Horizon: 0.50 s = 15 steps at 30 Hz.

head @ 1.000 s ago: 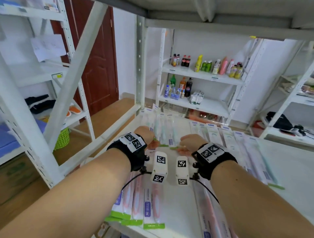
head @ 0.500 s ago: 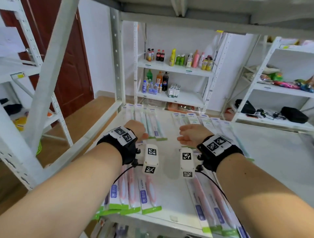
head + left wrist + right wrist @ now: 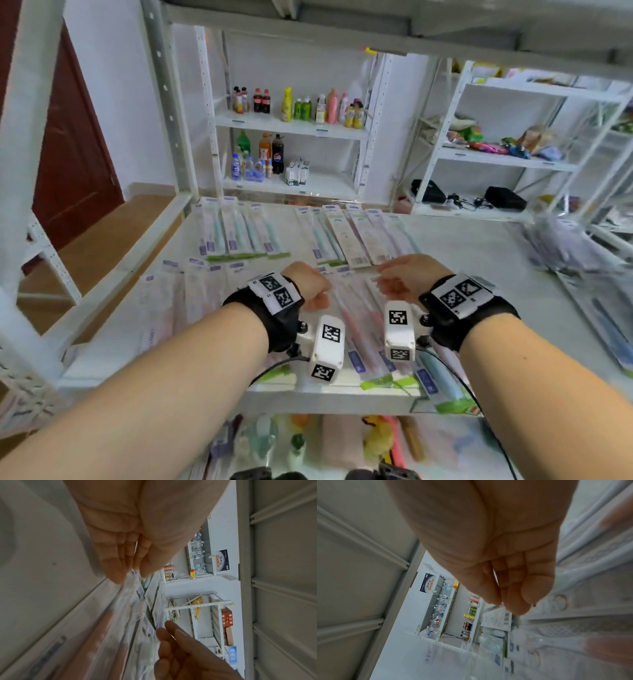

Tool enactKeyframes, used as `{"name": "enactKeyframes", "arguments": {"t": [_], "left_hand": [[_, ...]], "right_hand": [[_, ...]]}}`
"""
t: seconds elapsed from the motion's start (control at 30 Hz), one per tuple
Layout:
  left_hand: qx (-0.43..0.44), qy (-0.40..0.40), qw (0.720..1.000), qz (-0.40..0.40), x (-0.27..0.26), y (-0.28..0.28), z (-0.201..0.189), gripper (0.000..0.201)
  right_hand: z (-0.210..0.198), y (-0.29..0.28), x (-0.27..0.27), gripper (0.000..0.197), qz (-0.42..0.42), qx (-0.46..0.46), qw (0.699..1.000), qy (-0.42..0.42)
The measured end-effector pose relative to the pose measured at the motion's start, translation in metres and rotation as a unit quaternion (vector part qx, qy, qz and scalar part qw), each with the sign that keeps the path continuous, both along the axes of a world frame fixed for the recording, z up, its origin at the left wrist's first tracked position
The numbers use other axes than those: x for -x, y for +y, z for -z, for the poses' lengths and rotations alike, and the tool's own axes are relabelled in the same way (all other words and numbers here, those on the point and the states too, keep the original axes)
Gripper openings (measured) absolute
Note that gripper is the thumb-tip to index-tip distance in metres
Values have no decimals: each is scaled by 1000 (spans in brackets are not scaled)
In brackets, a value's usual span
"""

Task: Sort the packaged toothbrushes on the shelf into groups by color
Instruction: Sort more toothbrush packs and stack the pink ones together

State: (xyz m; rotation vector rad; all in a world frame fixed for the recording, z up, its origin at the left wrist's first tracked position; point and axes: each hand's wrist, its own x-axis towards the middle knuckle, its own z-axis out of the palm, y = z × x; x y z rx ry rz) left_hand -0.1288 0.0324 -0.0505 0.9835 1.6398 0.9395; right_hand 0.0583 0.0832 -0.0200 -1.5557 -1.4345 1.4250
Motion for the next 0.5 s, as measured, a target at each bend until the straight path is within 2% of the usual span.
{"name": "enactKeyframes", "arguments": {"t": [0.07,0.17,0.23,0.4,0.5], "left_hand": [[13,62,998,12,-7,-4,2,4],[33,213,975,50,-12,-8,3,32],[52,276,957,66,-20,-13,4,40],[83,365,926,57,-46,-24,7,63],[91,412,906,38,-66,-34,10,77]], "right_hand": [[5,-5,-7,7,-19,4,1000,-20],[6,-13,-15,4,-44,7,999,-30],[6,-14,-20,4,-58,-2,998,-38],[5,-20,-29,10,-111,-24,991,-72],[6,-29,-35,17,-182,-57,969,-158]]}}
